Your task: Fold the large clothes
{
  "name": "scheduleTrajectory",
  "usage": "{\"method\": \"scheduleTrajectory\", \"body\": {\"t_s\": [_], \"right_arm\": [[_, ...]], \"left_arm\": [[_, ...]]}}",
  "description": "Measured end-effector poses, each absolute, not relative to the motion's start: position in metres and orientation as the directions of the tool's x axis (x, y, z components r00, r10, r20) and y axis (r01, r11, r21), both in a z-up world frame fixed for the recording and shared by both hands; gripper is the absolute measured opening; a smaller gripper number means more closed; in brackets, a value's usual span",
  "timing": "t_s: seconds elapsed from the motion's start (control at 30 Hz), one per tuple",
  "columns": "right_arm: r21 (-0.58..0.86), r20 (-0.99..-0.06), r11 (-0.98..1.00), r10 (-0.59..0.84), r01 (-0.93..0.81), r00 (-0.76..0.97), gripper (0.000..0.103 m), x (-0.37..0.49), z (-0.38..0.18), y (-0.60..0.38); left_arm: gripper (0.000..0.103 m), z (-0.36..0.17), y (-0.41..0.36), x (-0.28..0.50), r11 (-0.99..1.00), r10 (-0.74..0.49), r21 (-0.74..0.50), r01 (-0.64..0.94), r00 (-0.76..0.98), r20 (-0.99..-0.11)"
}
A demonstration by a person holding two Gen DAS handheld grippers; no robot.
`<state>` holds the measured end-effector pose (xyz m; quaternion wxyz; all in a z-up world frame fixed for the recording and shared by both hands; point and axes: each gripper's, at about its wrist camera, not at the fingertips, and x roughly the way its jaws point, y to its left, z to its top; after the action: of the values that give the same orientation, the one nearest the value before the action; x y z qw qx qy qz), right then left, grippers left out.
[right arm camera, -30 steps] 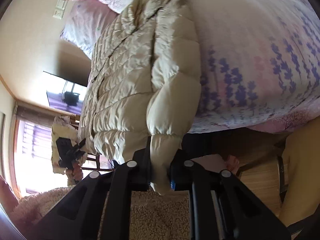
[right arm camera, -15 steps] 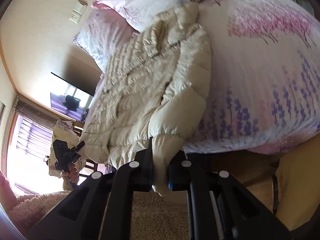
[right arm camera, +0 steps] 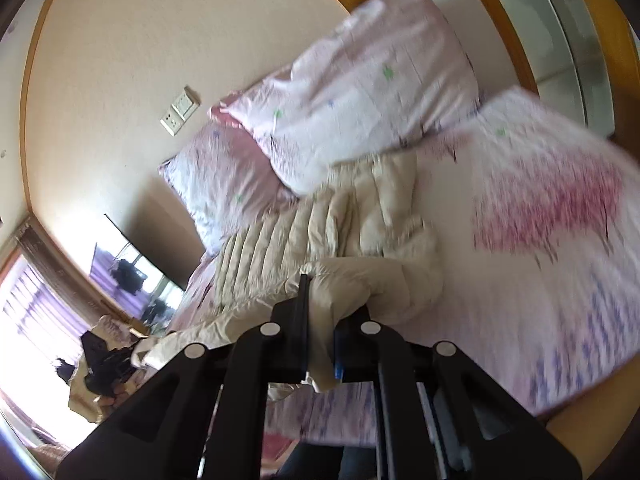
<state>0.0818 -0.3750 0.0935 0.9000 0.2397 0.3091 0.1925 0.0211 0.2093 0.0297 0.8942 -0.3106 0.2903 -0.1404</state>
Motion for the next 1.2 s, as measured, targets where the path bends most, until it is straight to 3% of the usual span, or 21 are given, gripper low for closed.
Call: {"method": "scheduleTrajectory", "body": {"t_s": [0.23, 0.57, 0.73, 1.0, 1.13, 1.2], "right_arm": [[0.576, -0.427, 0.801, 0.465, -0.163, 0.775, 0.01, 0.148, 0.109, -0.364], [0.574, -0.444, 0.814, 0.399, -0.088, 0.802, 0.01, 0.254, 0.127, -0.352], [0.573, -0.508, 0.82, 0.351, 0.004, 0.786, 0.01, 0.312, 0.105, -0.346], [0.591, -0.629, 0.79, 0.325, 0.163, 0.707, 0.012, 0.37, 0.048, -0.346], [0.611, -0.658, 0.759, 0.328, 0.226, 0.678, 0.017, 0.39, 0.031, -0.346], [0.617, -0.662, 0.751, 0.333, 0.235, 0.672, 0.025, 0.398, 0.027, -0.345]], "left_arm": [[0.014, 0.053, 0.216, 0.077, 0.766, -0.414, -0.638, 0.077, 0.818, -0.398], [0.014, 0.084, 0.219, 0.193, 0.785, -0.363, -0.617, 0.05, 0.845, -0.393], [0.014, 0.082, 0.216, 0.258, 0.788, -0.341, -0.616, 0.002, 0.834, -0.435], [0.014, 0.038, 0.225, 0.31, 0.722, -0.368, -0.684, -0.105, 0.779, -0.508], [0.015, 0.024, 0.227, 0.321, 0.68, -0.394, -0.721, -0.134, 0.763, -0.513], [0.018, 0.021, 0.228, 0.325, 0.664, -0.404, -0.735, -0.137, 0.762, -0.507]]}}
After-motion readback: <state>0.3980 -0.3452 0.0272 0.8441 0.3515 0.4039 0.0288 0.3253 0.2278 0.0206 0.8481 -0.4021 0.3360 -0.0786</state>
